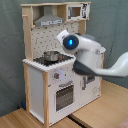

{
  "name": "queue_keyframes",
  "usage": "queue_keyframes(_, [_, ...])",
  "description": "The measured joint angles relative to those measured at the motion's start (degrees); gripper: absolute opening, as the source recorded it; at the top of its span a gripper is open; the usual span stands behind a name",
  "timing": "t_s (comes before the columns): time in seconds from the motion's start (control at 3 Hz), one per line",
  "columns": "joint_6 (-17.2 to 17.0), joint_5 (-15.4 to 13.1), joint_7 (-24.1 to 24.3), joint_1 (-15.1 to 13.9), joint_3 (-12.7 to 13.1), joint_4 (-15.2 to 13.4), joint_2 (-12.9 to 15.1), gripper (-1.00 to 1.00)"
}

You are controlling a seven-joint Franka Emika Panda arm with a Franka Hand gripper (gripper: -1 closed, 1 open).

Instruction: Play with the kitchen

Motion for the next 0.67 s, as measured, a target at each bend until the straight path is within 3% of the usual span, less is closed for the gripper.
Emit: queue_keyframes(0.67, [1.8,-8.9,-4.2,2.5,0.0,-0.1,-6.8,1.00])
